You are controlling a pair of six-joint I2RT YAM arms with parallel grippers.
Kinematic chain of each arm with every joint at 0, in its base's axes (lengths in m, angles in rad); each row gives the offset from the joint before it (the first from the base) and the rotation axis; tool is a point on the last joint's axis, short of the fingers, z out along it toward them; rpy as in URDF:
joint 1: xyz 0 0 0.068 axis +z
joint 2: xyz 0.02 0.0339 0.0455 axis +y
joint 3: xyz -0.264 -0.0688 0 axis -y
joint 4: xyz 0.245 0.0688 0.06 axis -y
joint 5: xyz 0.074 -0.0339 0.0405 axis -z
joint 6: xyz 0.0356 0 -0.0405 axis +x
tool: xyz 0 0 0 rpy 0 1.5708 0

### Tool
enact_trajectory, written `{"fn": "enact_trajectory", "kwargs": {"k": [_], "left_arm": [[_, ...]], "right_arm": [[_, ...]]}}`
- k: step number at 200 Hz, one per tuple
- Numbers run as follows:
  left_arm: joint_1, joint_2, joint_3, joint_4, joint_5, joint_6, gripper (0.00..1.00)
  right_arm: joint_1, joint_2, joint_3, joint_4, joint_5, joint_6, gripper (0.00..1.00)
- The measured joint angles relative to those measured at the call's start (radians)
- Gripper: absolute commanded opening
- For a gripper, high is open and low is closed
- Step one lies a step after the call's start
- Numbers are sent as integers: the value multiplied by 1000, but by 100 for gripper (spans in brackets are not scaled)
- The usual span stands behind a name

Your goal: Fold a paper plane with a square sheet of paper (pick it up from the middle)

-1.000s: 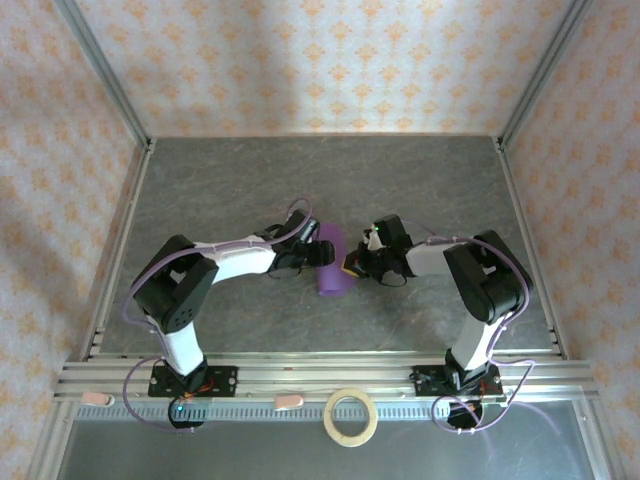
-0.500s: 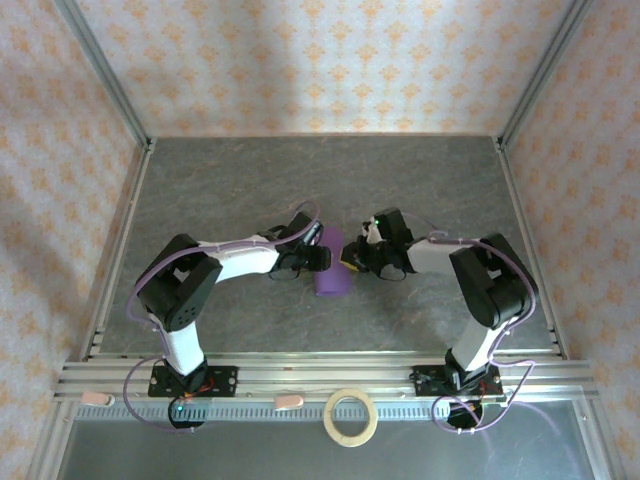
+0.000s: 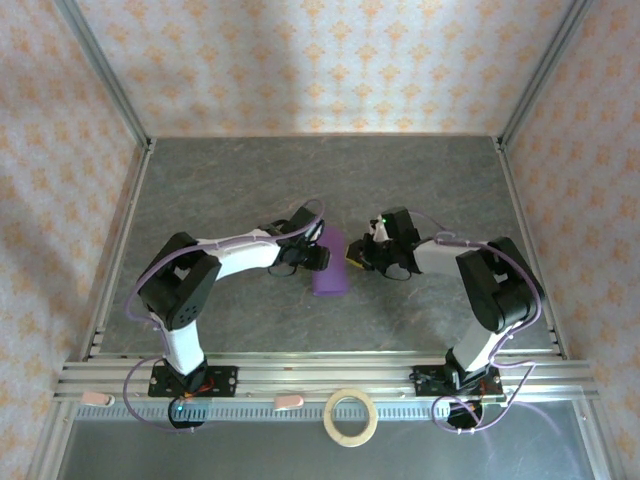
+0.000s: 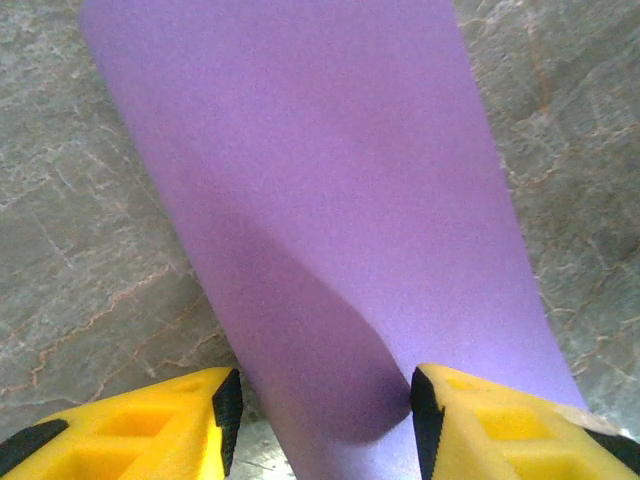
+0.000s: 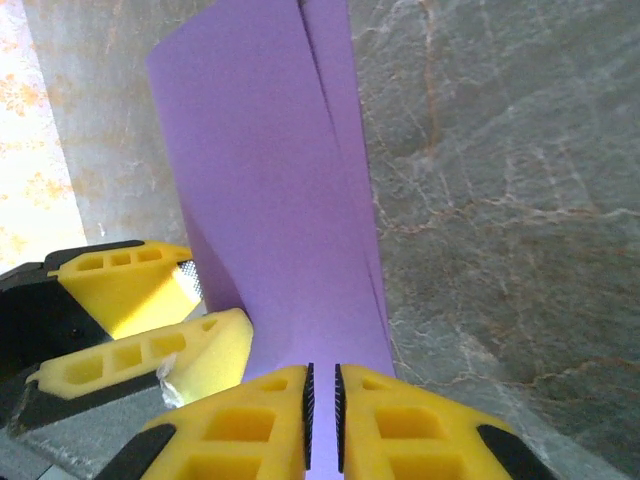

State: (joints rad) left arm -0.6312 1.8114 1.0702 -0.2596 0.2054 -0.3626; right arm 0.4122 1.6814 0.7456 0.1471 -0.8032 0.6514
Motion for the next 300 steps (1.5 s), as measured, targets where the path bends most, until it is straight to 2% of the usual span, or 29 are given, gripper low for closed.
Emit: {"fn": "enact_trajectory", "kwargs": {"k": [92, 300], "left_arm": [[10, 12, 10, -56, 3, 85, 55], [17, 50, 61, -93, 14, 158, 58]], "right_arm": [[-16, -11, -17, 5, 3, 2, 16], [-17, -11, -27, 11, 3, 2, 16]]}}
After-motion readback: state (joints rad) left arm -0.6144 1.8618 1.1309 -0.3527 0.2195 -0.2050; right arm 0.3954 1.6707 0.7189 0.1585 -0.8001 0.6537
